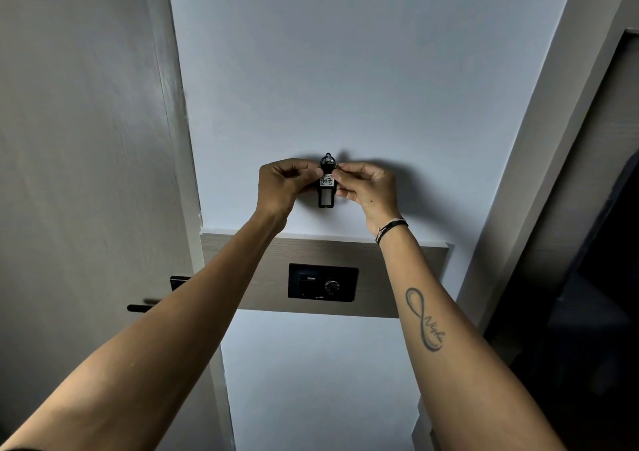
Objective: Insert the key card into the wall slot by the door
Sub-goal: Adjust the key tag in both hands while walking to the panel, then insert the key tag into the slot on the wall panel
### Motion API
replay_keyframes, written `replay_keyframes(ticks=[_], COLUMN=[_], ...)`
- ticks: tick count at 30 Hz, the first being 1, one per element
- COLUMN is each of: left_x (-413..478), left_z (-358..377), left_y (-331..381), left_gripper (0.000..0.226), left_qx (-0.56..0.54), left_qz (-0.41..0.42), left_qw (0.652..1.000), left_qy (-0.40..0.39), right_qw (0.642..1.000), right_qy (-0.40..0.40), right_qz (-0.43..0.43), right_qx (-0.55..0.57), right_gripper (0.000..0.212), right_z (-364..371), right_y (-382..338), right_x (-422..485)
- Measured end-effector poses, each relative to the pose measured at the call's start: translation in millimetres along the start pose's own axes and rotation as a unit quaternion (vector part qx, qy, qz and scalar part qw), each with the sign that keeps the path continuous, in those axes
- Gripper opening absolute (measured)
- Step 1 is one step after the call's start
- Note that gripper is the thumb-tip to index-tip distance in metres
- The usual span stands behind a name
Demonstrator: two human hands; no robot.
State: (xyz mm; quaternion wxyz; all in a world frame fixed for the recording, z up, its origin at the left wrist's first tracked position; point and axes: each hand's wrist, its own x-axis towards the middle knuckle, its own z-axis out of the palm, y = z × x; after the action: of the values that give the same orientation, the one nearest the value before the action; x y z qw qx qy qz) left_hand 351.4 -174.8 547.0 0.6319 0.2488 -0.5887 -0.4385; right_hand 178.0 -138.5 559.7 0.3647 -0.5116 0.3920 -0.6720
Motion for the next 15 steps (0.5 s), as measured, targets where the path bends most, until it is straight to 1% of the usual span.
replay_keyframes(ticks=[4,8,13,15], left_x=[1.5,0.2,-5.2,-11.4], left_z=[-1.4,-2.2,-6.2,-10.0], left_y=[-2.5,-3.4,-7.0,-13.4], left_gripper=[0.018,0.02,0.01,0.011], left_qx=[0.002,0.003,0.001,0.004], left_qz=[0.005,0.005,-0.013,-0.022], left_qw=[1.0,1.0,1.0,1.0], left_qy=[-0.003,-0.004,-0.005,-0.01], right_qw=[1.0,1.0,0.999,0.999], right_qy=[-0.001,-0.005,-0.03,-0.037], right_qz=[0.001,0.005,0.018,0.021], right_qx=[-0.001,-0.004,-0.006,-0.021], right_gripper=[0.014,0.013,0.016,0.016], right_z=[0.5,0.9,-2.5,-5.2], right_y=[1.0,2.9,9.4,18.1], right_x=[-0.7,-2.0,-4.4,-8.3])
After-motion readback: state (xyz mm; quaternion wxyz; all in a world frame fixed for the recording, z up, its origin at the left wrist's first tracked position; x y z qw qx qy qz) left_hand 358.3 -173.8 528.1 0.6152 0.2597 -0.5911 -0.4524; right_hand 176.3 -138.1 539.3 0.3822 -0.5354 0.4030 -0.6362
